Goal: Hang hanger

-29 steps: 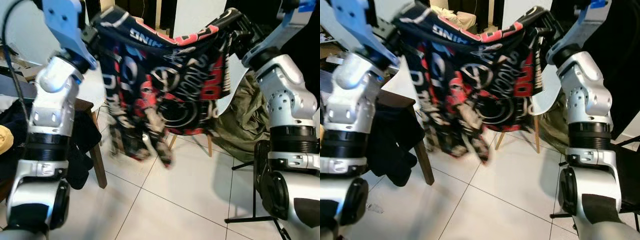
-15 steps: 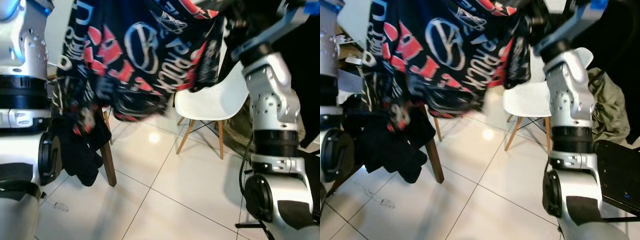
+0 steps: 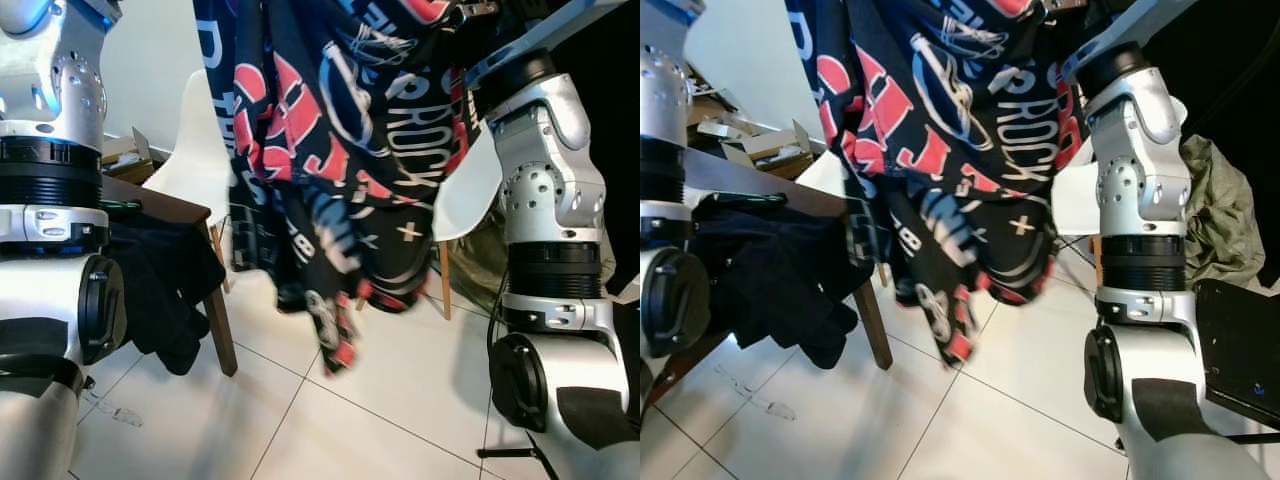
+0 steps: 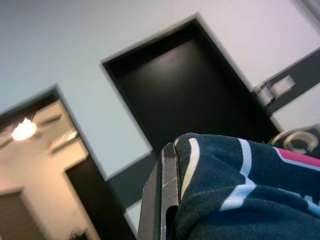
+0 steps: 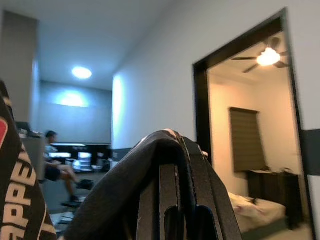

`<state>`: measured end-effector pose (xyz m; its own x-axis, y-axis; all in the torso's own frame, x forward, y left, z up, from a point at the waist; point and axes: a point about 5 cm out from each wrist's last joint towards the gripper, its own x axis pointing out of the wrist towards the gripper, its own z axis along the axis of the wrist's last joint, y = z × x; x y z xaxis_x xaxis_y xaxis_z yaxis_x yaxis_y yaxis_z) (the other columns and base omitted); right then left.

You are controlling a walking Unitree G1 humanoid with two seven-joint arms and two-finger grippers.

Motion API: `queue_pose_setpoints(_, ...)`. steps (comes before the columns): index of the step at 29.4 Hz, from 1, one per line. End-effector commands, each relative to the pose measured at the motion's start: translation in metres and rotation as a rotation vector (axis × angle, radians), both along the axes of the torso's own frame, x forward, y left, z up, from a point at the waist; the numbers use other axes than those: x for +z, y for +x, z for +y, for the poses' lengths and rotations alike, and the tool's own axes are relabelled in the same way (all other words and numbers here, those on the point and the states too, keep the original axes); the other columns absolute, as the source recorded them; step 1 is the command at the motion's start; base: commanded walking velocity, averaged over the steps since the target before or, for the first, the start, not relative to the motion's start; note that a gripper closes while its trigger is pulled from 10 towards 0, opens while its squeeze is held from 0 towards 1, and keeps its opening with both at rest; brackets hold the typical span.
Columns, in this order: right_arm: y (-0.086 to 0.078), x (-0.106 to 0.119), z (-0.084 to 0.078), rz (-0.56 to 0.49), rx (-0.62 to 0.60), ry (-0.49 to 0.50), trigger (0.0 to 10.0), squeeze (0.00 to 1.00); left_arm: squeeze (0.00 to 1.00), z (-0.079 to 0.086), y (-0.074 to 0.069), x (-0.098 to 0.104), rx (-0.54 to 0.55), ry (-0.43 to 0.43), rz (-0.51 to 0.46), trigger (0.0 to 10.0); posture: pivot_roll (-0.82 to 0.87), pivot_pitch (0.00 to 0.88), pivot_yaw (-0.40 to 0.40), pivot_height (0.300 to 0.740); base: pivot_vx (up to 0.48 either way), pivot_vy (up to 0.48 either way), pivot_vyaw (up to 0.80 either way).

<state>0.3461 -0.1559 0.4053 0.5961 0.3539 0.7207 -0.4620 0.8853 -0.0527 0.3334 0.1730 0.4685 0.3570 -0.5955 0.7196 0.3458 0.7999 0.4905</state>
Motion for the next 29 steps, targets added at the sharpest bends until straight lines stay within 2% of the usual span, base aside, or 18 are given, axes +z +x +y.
queue_pose_setpoints(1, 0.009, -0.014, -0.006, 0.065, -0.077, -0.030, 0.0, 0.00, 0.00, 0.006, 0.010, -0.010, 0.061, -0.012, 0.045, 10.0, -0.04, 0.000, 0.043, 0.740, 0.000, 0.000, 0.00)
queue_pose_setpoints(2, 0.015, -0.025, -0.010, 0.103, -0.117, -0.044, 0.0, 0.00, 0.00, 0.009, 0.019, -0.022, 0.086, -0.023, 0.099, 10.0, -0.05, 0.000, 0.046, 0.740, 0.000, 0.000, 0.00)
queue_pose_setpoints(3, 0.015, -0.025, -0.010, 0.103, -0.117, -0.044, 0.0, 0.00, 0.00, 0.009, 0.019, -0.022, 0.086, -0.023, 0.099, 10.0, -0.05, 0.000, 0.046, 0.740, 0.000, 0.000, 0.00)
queue_pose_setpoints(4, 0.019, -0.034, -0.015, 0.136, -0.134, -0.046, 0.0, 0.00, 0.00, 0.013, 0.027, -0.034, 0.114, -0.034, 0.152, 10.0, -0.05, 0.000, 0.043, 0.740, 0.000, 0.000, 0.00)
queue_pose_setpoints(7, 0.036, -0.067, -0.037, 0.281, -0.216, -0.018, 0.0, 0.00, 0.00, 0.023, 0.055, -0.088, 0.198, -0.072, 0.389, 10.0, -0.04, 0.000, 0.030, 0.740, 0.000, 0.000, 0.00)
queue_pose_setpoints(9, 0.036, -0.067, -0.037, 0.281, -0.216, -0.018, 0.0, 0.00, 0.00, 0.023, 0.055, -0.088, 0.198, -0.072, 0.389, 10.0, -0.04, 0.000, 0.030, 0.740, 0.000, 0.000, 0.00)
queue_pose_setpoints(10, 0.040, -0.074, -0.042, 0.317, -0.224, -0.002, 0.0, 0.00, 0.00, 0.024, 0.062, -0.106, 0.219, -0.080, 0.470, 10.0, -0.03, 0.000, 0.023, 0.740, 0.000, 0.000, -0.49)
queue_pose_setpoints(13, 0.045, -0.081, -0.049, 0.366, -0.231, 0.030, 0.0, 0.00, 0.00, 0.022, 0.072, -0.131, 0.211, -0.123, 0.617, 10.0, -0.03, 0.000, 0.021, 0.740, 0.000, 0.000, -0.70)
queue_pose_setpoints(14, 0.045, -0.081, -0.049, 0.366, -0.231, 0.030, 0.0, 0.00, 0.00, 0.022, 0.072, -0.131, 0.211, -0.123, 0.617, 10.0, -0.03, 0.000, 0.021, 0.740, 0.000, 0.000, -0.80)
queue_pose_setpoints(16, 0.048, -0.087, -0.049, 0.397, -0.229, 0.050, 0.0, 0.00, 0.00, 0.016, 0.077, -0.142, 0.147, -0.177, 0.702, 10.0, -0.01, 0.000, 0.019, 0.740, 0.000, 0.000, -0.68)
queue_pose_setpoints(18, 0.048, -0.088, -0.048, 0.403, -0.230, 0.044, 0.0, 0.00, 0.00, 0.013, 0.078, -0.144, 0.128, -0.181, 0.724, 10.0, -0.01, 0.000, 0.019, 0.740, 0.000, 0.000, -0.55)
queue_pose_setpoints(20, 0.049, -0.091, -0.044, 0.412, -0.211, 0.028, 0.0, 0.00, 0.00, 0.008, 0.078, -0.146, 0.094, -0.155, 0.741, 10.0, -0.01, 0.000, 0.017, 0.740, 0.000, 0.000, 0.00)
queue_pose_setpoints(22, 0.050, -0.098, -0.033, 0.428, -0.168, -0.020, 0.0, 0.00, 0.00, -0.005, 0.077, -0.150, 0.012, -0.089, 0.763, 10.0, 0.00, 0.000, 0.017, 0.740, 0.000, 0.000, 0.00)
queue_pose_setpoints(25, 0.052, -0.103, -0.025, 0.439, -0.144, -0.049, 0.0, 0.00, 0.00, -0.015, 0.076, -0.152, -0.034, -0.042, 0.769, 10.0, 0.00, 0.000, 0.016, 0.740, 0.000, 0.000, 0.00)
queue_pose_setpoints(29, 0.051, -0.106, -0.021, 0.444, -0.125, -0.050, 0.0, 0.00, 0.00, -0.015, 0.076, -0.149, -0.022, -0.038, 0.758, 10.0, 0.00, 0.000, 0.019, 0.740, 0.000, 0.000, 0.00)
